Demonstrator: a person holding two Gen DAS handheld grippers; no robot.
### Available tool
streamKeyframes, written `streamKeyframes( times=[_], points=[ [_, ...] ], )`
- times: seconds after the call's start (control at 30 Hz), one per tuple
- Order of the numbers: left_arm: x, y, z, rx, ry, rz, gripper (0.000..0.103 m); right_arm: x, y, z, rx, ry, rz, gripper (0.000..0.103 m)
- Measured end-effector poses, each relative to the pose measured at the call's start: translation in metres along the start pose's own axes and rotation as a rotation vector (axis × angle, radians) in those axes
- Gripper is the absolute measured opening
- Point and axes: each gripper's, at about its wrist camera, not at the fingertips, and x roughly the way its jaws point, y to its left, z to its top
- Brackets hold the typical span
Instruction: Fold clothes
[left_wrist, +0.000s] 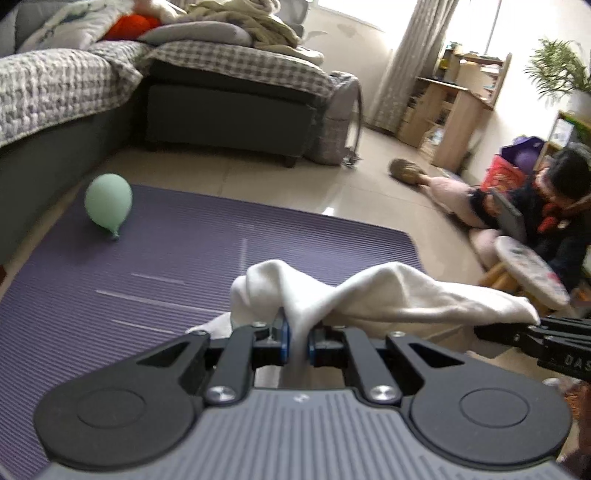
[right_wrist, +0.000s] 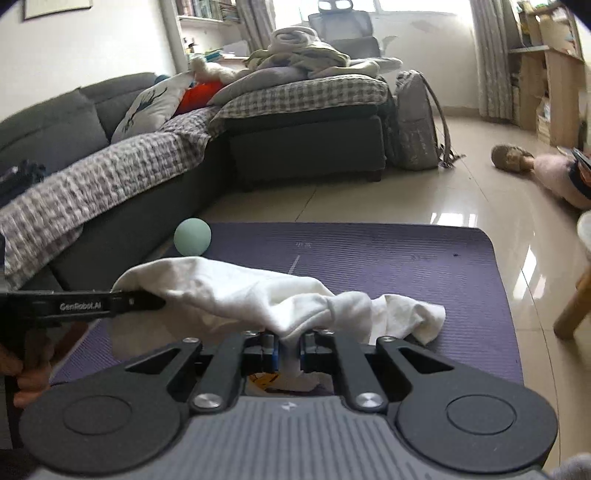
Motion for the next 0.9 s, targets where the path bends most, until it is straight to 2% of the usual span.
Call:
streamKeyframes(
  times=[0.17, 0.27, 0.37, 0.43, 0.53, 0.57, 0.6, 0.73, 0.8, 0.9],
  points=[
    [0.010, -0.013, -0.004, 0.077, 0.068, -0.026, 0.007, 0.006, -0.011, 0.000, 0.000, 0.020, -0.054, 0.009],
    [0.034, -0.016, -0.014, 0.096, 0.118, -0.013, 0.009, 0.029, -0.024, -0.006, -0.006, 0.059, -0.088, 0.009],
    [0.061, -0.013, -0.022, 0.096, 0.156, 0.007, 0.016, 0.064, -0.035, -0.009, -0.045, 0.087, -0.131, 0.009],
    [0.076, -0.009, -0.025, 0.088, 0.166, 0.019, 0.032, 0.087, -0.043, -0.010, -0.062, 0.099, -0.146, 0.010],
    [0.092, -0.003, -0.030, 0.075, 0.183, 0.034, 0.047, 0.117, -0.054, -0.010, -0.060, 0.098, -0.145, 0.013],
    [0.095, 0.000, -0.030, 0.067, 0.185, 0.036, 0.050, 0.127, -0.060, -0.009, -0.049, 0.090, -0.136, 0.019],
    [0.098, 0.002, -0.031, 0.058, 0.187, 0.038, 0.058, 0.132, -0.064, -0.010, -0.038, 0.082, -0.130, 0.029],
    [0.096, 0.013, -0.030, 0.043, 0.168, 0.021, 0.077, 0.141, -0.087, -0.012, 0.042, 0.042, -0.105, 0.042],
    [0.091, 0.014, -0.029, 0.068, 0.162, 0.005, 0.080, 0.138, -0.089, -0.016, 0.055, 0.032, -0.104, 0.052],
    [0.082, 0.013, -0.027, 0.102, 0.159, -0.024, 0.085, 0.135, -0.091, -0.023, 0.062, 0.020, -0.097, 0.054]
  ],
)
